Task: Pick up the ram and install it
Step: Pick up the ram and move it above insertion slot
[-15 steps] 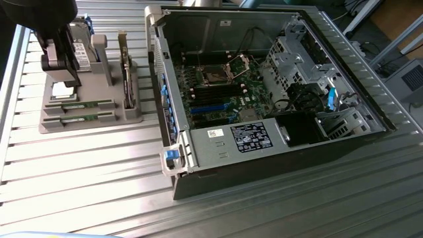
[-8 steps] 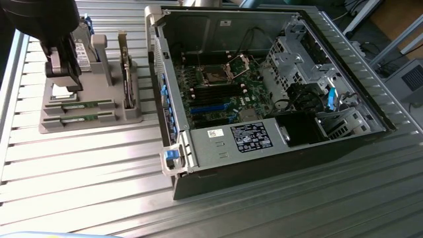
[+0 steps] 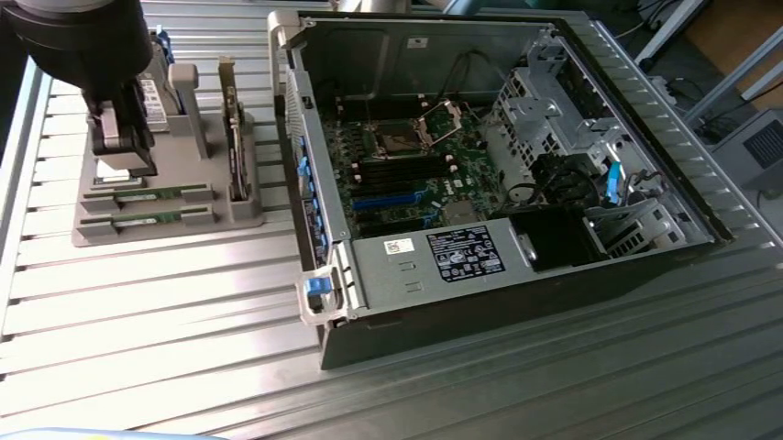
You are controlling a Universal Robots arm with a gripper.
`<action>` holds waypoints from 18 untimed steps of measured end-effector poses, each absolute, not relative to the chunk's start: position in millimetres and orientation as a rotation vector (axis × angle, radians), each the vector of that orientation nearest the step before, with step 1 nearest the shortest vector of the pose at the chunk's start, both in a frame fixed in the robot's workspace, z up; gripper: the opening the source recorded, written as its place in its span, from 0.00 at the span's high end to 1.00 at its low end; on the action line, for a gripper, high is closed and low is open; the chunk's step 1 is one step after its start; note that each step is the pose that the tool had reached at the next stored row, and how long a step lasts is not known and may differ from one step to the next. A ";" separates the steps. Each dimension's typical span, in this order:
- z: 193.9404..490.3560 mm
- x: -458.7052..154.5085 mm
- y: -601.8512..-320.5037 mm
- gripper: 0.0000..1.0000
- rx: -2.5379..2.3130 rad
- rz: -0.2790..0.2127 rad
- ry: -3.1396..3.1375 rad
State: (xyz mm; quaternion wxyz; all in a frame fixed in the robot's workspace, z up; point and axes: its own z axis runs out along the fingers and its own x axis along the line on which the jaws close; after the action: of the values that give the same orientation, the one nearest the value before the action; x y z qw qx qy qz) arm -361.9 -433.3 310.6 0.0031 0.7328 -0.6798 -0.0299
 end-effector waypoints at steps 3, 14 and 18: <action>304.6 -362.1 -434.6 0.58 2.298 -0.094 -2.132; 283.0 -362.3 -442.4 0.58 2.298 -0.095 -2.132; 273.6 -365.2 -443.4 0.58 2.298 -0.095 -2.132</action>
State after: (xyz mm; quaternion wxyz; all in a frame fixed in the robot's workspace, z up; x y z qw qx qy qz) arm -365.2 -443.4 273.6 0.0029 0.7328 -0.6798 -0.0302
